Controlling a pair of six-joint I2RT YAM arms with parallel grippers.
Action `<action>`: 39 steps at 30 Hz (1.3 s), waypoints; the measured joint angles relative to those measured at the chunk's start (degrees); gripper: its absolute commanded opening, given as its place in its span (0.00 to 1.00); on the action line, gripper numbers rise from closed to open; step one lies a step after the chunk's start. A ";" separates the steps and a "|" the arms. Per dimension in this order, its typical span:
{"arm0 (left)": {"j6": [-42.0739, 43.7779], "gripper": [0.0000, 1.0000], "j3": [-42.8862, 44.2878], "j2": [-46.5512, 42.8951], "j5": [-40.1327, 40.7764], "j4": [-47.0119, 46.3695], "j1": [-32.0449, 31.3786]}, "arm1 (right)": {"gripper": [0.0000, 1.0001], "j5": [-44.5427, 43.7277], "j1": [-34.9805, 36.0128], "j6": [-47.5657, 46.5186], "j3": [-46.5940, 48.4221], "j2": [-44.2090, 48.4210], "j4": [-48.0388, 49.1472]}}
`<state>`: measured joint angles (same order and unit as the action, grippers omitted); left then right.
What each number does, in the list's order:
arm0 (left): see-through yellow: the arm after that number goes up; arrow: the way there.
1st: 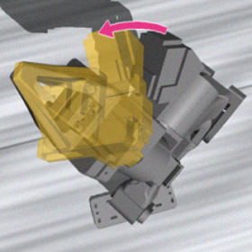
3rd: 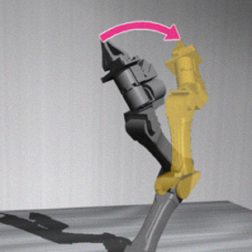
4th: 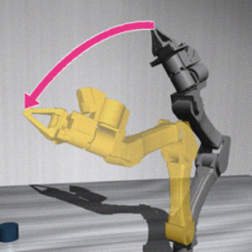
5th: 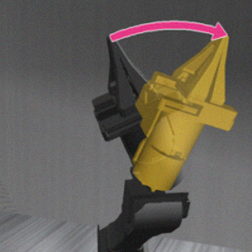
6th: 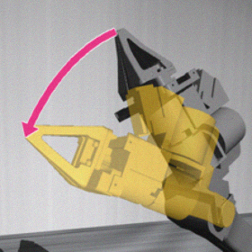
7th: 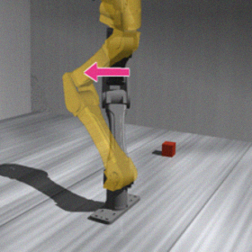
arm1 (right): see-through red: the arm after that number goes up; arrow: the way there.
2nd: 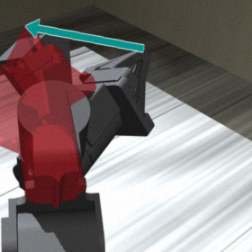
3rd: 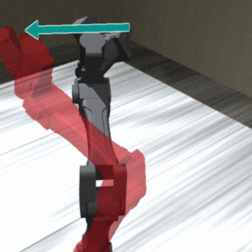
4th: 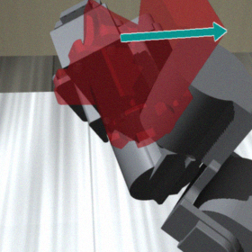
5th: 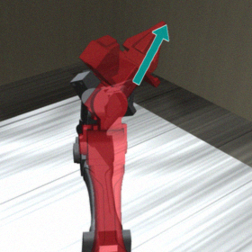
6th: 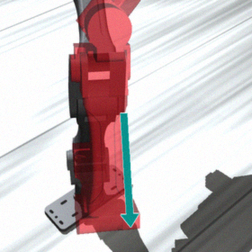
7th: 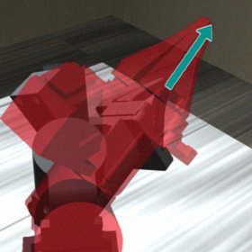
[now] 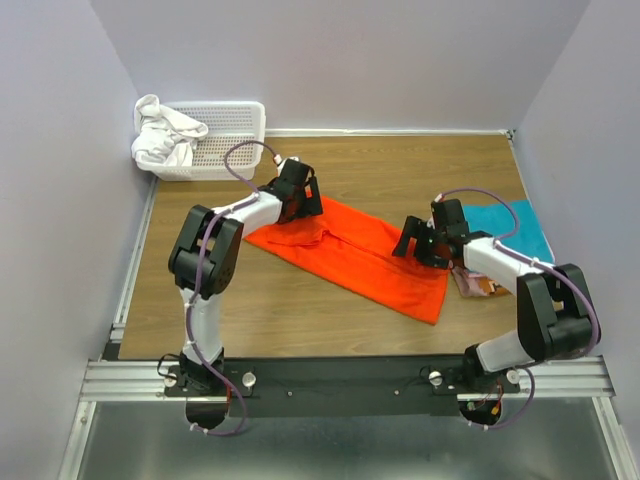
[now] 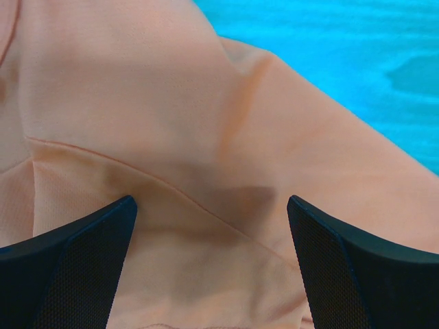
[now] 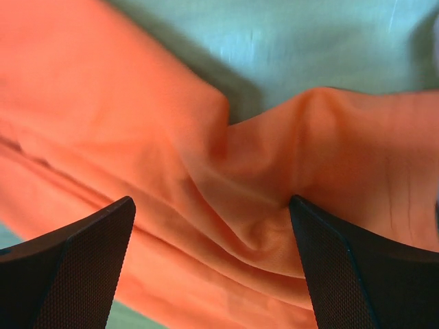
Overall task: Fold and stack the t-shirts
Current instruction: Fold the tshirt
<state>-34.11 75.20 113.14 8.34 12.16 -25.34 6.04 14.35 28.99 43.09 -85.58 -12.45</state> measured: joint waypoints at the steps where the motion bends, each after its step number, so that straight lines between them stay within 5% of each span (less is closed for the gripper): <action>1: 0.39 0.98 1.90 1.16 -0.20 0.57 0.00 | 1.00 0.52 0.00 0.17 -0.92 0.96 -0.07; 11: 4.09 0.98 26.36 16.59 -6.19 7.78 0.15 | 1.00 6.78 8.04 5.31 -10.49 11.32 0.24; 24: 3.21 0.98 40.24 24.85 -13.84 10.58 -0.79 | 1.00 10.47 25.66 13.68 -12.48 13.46 -0.13; 39: -2.05 0.98 54.36 33.75 -18.45 11.10 -2.25 | 1.00 18.03 29.53 13.68 -11.19 8.26 4.87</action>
<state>-36.16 129.56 146.89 -10.11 23.27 -27.59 24.08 43.88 42.68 31.90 -77.32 -7.57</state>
